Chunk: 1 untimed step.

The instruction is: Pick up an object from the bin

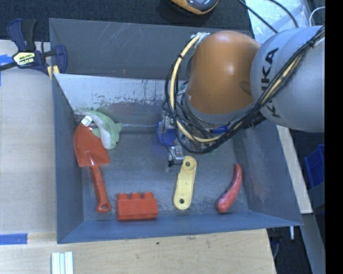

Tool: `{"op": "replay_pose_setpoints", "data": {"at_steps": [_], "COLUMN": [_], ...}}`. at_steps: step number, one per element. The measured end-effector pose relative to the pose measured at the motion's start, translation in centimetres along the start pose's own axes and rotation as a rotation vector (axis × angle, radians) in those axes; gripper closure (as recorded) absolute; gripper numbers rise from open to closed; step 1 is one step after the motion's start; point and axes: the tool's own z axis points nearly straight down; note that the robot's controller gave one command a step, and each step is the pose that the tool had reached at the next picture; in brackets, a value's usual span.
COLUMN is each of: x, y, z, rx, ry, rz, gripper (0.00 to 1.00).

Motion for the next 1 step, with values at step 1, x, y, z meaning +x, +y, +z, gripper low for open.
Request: {"op": "replay_pose_setpoints", "data": {"at_steps": [1], "x": [-0.15], "y": [-0.05], "z": [-0.5], "rx": [-0.001], "ry": [-0.009], "rz": [0.003], "gripper": [0.0]}}
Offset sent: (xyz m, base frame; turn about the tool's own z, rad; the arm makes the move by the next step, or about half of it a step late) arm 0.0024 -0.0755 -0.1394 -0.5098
